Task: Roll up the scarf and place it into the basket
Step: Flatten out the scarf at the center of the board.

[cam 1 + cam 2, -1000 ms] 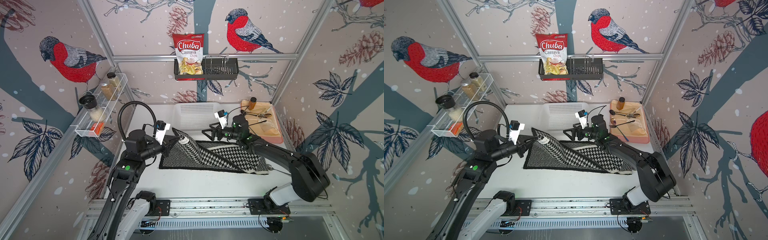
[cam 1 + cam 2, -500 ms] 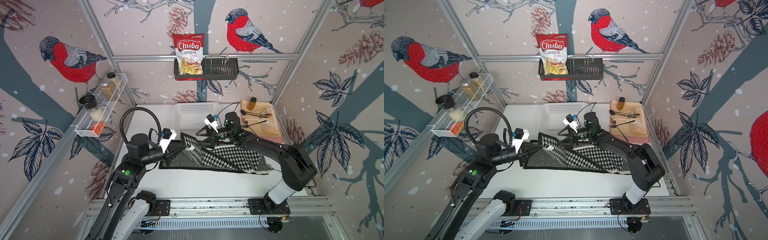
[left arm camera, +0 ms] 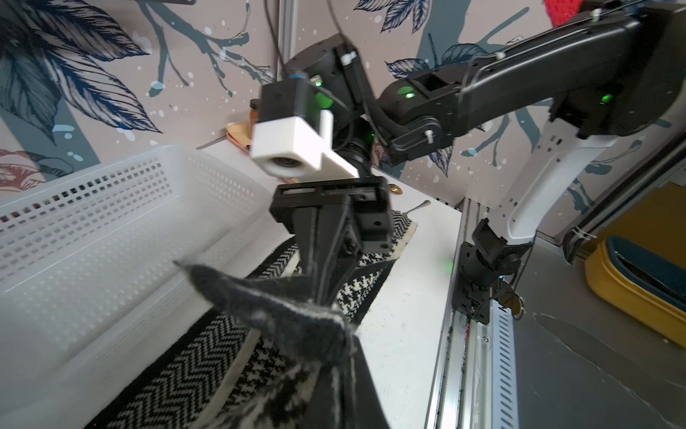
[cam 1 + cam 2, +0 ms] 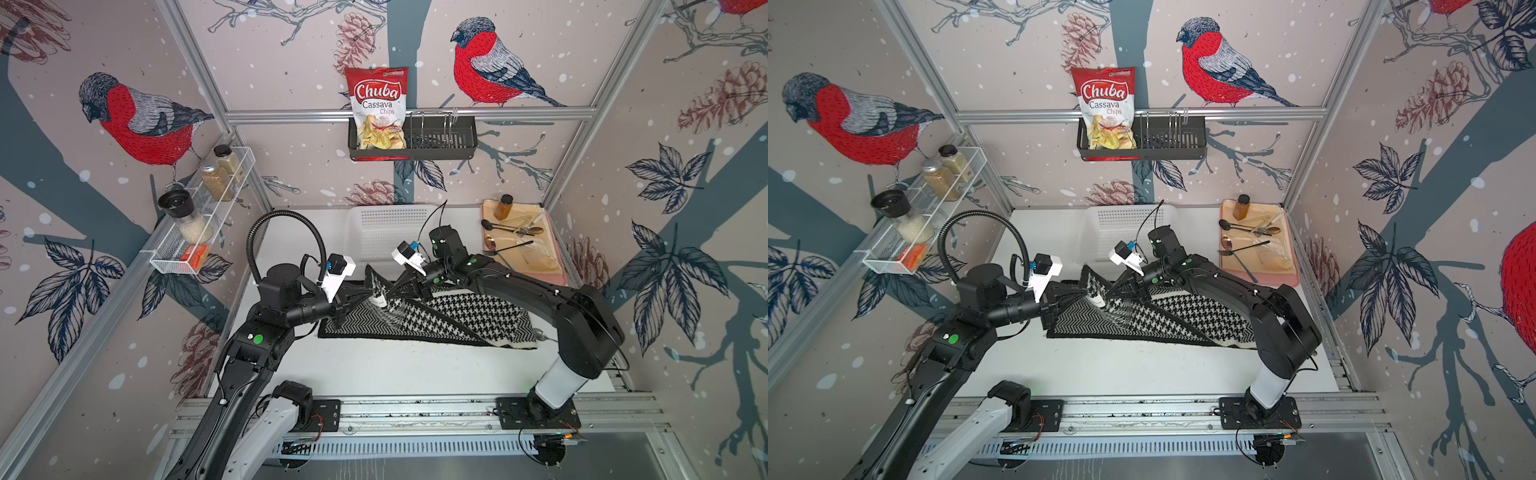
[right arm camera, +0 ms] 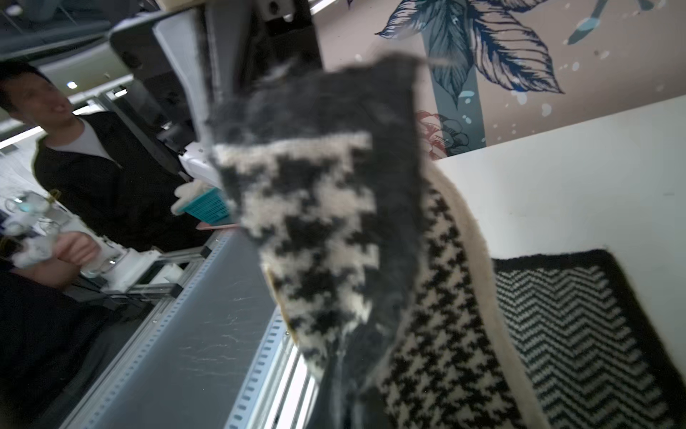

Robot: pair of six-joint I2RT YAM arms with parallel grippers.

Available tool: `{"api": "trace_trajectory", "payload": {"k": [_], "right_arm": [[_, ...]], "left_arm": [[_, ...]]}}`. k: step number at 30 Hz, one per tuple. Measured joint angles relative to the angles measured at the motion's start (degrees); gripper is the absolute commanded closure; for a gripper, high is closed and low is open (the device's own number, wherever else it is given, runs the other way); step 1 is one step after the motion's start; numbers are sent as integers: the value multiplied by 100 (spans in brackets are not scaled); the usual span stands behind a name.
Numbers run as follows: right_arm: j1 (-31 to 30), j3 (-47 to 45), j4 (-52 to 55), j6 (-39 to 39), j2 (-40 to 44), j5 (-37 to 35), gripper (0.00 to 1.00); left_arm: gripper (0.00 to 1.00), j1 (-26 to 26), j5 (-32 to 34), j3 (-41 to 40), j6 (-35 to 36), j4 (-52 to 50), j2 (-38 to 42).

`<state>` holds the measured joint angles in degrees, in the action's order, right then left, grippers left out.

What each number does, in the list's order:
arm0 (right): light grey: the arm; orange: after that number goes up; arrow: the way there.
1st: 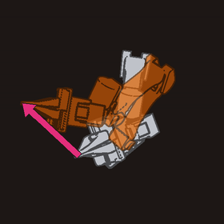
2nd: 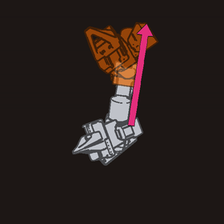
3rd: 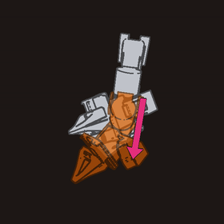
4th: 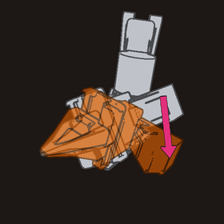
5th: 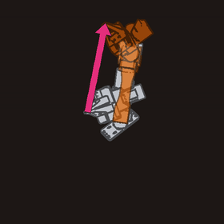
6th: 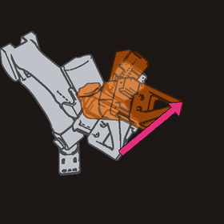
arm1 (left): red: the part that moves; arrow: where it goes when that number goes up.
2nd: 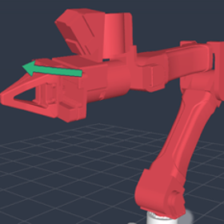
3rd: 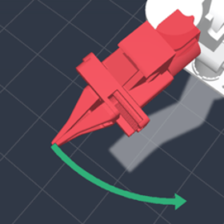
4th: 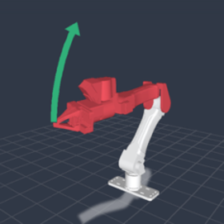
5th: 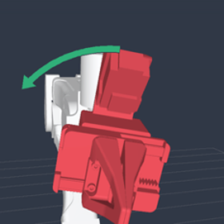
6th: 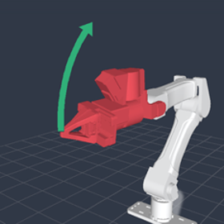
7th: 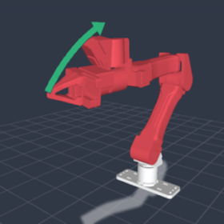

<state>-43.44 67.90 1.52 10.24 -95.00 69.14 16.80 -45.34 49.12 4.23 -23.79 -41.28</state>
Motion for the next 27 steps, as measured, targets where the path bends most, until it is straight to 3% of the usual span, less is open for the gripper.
{"api": "trace_trajectory", "payload": {"k": [1,2,4,5,8,12,17,23,27], "right_arm": [[-63,-74,-59,-39,105,-114,100],[-131,-155,-164,-170,236,-291,100],[-195,-238,-385,-428,417,-739,100],[-247,-254,-468,-555,494,-1080,100],[-590,-205,-568,-741,632,-2459,100],[-1180,-216,-592,-758,658,-4374,100],[-1875,-573,-1036,-667,691,-7117,100],[-2450,-1134,-2330,-57,577,-9871,100],[-2820,-1416,-3342,713,258,-10865,100]], "left_arm": [[100,0,219,22,-26,2,-2],[82,0,476,59,-127,2,-7],[25,-2,1108,175,-245,0,-46],[3,-13,1491,245,-367,-2,-74],[2,-315,2474,522,-750,-94,-219],[2,-1311,2780,831,-1519,-254,-774],[2,-2269,2057,1119,-2361,-970,-2153],[2,-2776,1217,968,-3399,-1276,-1700],[2,-2841,632,621,-4179,-920,-1626]]}}
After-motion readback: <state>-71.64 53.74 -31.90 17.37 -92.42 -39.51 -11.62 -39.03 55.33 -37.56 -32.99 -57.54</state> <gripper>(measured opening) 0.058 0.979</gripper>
